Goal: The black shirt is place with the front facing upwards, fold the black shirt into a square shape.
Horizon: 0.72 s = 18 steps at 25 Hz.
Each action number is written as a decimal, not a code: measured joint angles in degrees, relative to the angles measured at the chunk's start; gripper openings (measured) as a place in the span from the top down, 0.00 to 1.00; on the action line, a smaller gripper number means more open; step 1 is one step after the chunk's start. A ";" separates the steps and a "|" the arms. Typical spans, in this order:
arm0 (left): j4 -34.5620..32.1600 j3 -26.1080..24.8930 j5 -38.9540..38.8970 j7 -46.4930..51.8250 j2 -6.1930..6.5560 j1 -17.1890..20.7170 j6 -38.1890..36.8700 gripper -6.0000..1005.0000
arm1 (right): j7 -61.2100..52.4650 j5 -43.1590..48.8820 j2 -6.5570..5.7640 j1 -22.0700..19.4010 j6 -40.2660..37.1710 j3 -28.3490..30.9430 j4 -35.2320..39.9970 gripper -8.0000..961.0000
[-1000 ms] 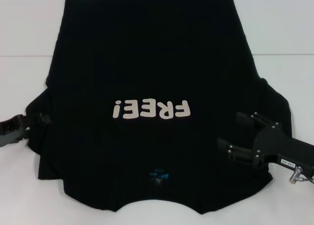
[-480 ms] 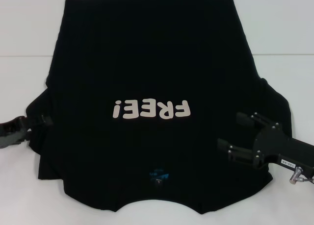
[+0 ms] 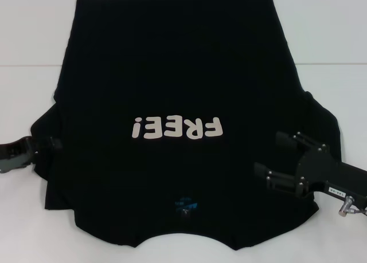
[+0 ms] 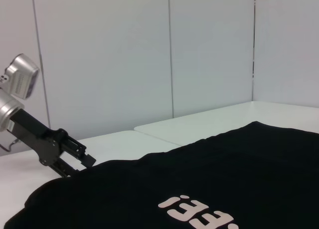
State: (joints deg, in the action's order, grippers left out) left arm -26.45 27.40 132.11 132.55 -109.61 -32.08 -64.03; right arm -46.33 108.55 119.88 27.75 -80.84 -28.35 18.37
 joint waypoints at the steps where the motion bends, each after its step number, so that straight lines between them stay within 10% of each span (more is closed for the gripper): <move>1: -0.11 0.60 -0.01 0.39 -0.01 -0.07 0.46 0.21 | 0.02 0.00 0.00 -0.02 -0.15 -0.02 0.00 0.01; 8: -0.33 2.07 0.10 0.91 -0.12 -0.72 2.02 0.24 | 0.01 0.00 -0.07 -0.39 -0.82 0.00 0.38 0.01; 10: -0.26 2.11 0.10 0.93 -0.04 -0.82 2.14 0.45 | 0.01 0.00 -0.08 -0.41 -0.85 0.03 0.38 0.01; 18: -0.11 2.67 0.13 1.56 0.01 -0.88 2.75 0.80 | 0.01 0.00 -0.09 -0.42 -0.90 0.05 0.35 0.01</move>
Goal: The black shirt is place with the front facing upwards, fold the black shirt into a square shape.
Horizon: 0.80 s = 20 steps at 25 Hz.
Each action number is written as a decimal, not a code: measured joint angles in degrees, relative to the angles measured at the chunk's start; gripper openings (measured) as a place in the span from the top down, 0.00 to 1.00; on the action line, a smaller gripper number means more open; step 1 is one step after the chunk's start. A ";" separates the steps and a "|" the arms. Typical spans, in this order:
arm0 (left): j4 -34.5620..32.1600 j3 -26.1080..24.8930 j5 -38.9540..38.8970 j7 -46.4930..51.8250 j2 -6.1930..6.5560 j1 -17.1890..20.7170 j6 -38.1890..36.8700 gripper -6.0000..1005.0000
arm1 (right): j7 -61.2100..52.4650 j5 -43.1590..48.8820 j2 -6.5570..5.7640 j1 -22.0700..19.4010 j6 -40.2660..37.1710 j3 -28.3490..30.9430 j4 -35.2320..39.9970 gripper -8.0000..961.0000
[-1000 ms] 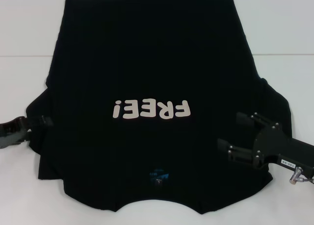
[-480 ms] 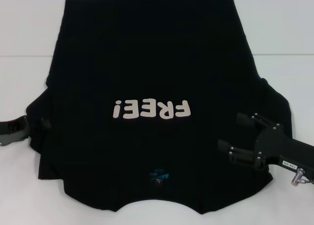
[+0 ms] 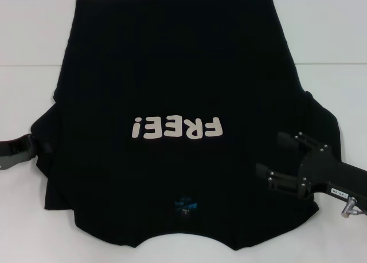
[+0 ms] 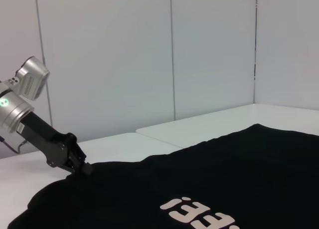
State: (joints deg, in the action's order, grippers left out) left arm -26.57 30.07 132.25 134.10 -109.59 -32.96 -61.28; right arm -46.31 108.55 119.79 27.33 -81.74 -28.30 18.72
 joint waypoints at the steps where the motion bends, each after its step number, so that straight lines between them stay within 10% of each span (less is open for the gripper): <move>1: -0.02 0.08 0.08 0.12 0.02 0.00 0.02 0.84 | 0.00 0.00 0.00 0.00 0.00 0.00 0.00 0.01; 20: -2.65 -3.75 1.25 0.79 2.23 2.24 0.03 0.99 | -0.09 0.00 0.00 -0.15 -0.33 0.03 0.16 0.01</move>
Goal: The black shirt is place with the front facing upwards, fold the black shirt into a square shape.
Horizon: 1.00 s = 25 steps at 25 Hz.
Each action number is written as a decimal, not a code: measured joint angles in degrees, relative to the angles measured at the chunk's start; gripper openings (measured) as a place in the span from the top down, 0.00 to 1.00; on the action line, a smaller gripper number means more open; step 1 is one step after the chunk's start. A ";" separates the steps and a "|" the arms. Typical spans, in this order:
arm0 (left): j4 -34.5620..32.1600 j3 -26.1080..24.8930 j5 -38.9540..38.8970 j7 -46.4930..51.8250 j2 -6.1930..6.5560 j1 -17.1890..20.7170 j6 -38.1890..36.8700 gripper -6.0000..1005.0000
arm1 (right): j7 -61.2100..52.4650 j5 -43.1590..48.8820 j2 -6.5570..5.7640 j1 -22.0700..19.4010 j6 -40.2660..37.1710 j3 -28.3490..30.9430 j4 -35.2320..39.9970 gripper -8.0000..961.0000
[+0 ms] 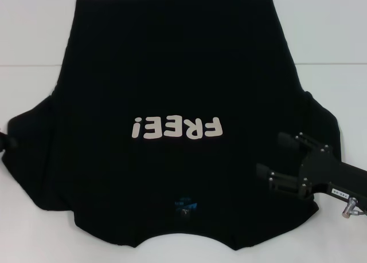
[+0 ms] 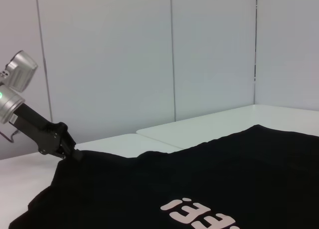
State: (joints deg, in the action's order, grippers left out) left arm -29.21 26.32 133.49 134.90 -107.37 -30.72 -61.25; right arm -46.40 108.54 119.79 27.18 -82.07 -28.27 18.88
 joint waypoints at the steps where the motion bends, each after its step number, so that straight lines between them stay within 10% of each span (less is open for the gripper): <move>1: 0.00 0.00 0.00 0.00 0.00 0.00 0.00 0.99 | 0.00 0.00 0.00 0.00 0.00 0.00 0.01 0.01; 25: -4.62 -5.06 -0.58 0.34 -2.35 2.84 -1.53 0.99 | 0.00 0.00 0.00 -0.11 -0.42 -0.03 0.01 0.01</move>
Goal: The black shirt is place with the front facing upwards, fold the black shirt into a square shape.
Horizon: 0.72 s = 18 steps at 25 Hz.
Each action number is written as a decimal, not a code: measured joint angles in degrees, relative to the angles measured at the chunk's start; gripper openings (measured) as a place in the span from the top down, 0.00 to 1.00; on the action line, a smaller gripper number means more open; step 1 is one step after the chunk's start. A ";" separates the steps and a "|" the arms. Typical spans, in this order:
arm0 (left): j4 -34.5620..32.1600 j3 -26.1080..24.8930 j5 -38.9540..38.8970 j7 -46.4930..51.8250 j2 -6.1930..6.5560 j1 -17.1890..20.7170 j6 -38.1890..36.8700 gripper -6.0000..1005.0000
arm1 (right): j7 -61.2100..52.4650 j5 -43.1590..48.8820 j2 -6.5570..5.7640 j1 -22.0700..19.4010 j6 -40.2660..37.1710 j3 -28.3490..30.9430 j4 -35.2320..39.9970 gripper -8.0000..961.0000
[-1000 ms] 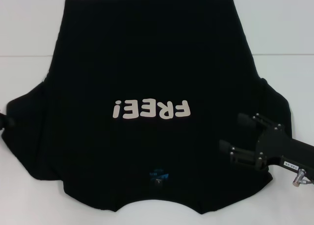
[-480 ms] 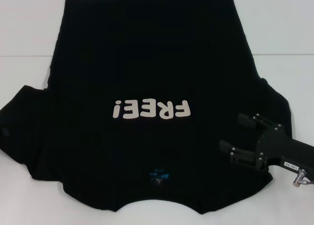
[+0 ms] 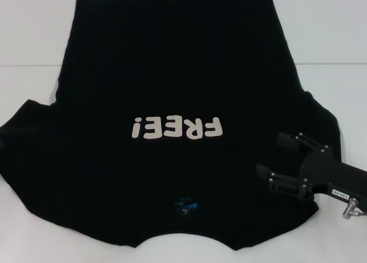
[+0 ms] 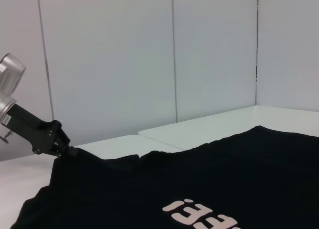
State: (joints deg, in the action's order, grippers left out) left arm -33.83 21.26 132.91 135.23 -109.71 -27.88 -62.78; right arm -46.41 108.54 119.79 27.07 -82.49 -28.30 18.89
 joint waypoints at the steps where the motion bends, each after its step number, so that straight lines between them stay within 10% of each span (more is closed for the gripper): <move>1: -0.34 -0.02 -0.01 0.04 -0.09 0.00 -0.11 0.99 | 0.00 0.00 0.00 -0.01 -0.06 0.00 -0.02 0.01; 10: -2.22 1.10 -0.04 -1.48 -0.95 -2.23 -4.01 0.99 | 0.00 0.00 0.00 -0.24 -0.14 0.00 -0.03 0.01; 18: -8.53 12.41 0.56 -1.14 -3.84 -6.20 -7.31 0.98 | 0.00 0.00 0.00 -0.40 -0.14 0.00 -0.17 0.01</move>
State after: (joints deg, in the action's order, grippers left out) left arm -42.37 33.67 133.47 134.09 -113.55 -34.08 -70.09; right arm -46.41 108.55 119.79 26.67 -82.63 -28.30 18.72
